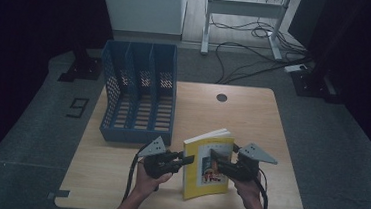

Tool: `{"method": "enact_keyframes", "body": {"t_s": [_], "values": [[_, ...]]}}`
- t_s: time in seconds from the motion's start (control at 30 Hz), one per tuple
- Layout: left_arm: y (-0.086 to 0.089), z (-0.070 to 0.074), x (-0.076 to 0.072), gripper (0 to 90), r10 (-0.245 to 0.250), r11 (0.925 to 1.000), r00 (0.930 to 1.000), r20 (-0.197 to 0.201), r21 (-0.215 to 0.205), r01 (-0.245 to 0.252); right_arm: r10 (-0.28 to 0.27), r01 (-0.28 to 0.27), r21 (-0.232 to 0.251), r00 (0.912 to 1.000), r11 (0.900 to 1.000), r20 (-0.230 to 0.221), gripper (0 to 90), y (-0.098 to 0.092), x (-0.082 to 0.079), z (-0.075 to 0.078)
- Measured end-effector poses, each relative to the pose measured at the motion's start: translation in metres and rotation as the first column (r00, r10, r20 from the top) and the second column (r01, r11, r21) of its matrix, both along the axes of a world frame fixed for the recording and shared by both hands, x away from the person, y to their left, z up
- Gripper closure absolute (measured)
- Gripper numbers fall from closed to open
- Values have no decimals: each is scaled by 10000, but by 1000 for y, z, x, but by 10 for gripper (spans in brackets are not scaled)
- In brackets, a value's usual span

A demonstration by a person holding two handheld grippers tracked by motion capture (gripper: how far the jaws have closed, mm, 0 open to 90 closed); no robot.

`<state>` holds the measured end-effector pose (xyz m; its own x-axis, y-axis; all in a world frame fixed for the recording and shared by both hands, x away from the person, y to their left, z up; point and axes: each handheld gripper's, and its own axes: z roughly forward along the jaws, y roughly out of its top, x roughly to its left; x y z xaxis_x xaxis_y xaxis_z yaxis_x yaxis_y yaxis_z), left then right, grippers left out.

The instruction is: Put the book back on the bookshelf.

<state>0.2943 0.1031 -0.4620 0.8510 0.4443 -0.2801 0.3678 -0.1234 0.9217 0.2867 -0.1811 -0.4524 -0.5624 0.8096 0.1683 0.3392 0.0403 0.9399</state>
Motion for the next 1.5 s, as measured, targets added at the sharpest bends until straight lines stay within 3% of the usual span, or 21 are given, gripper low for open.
{"method": "enact_keyframes", "body": {"t_s": [0.53, 0.93, 1.07, 1.23, 1.5], "values": [[-1, 2, -3, 741, 15, 10000, 9999, 138, -44, -14, 405, -406, 36, 9989, 9992, 226, 276, 0, -1, 0], [-1, 2, -3, 741, -8, 10000, 9999, 148, -51, 8, 271, -274, 267, 9996, 9993, 103, 202, -4, 2, -2], [-1, 2, -4, 743, -89, 10000, 9997, 239, -30, 90, 283, -286, 335, 9996, 9990, 84, 175, -5, 3, -2], [-6, 6, -11, 744, -259, 9995, 9975, 660, 212, 246, 761, -765, 376, 9970, 9964, 120, 150, -2, 1, 0], [-5, 6, -11, 746, -228, 9995, 9977, 640, 238, 213, 836, -840, 277, 9964, 9961, 162, 181, -2, -1, 3]]}}
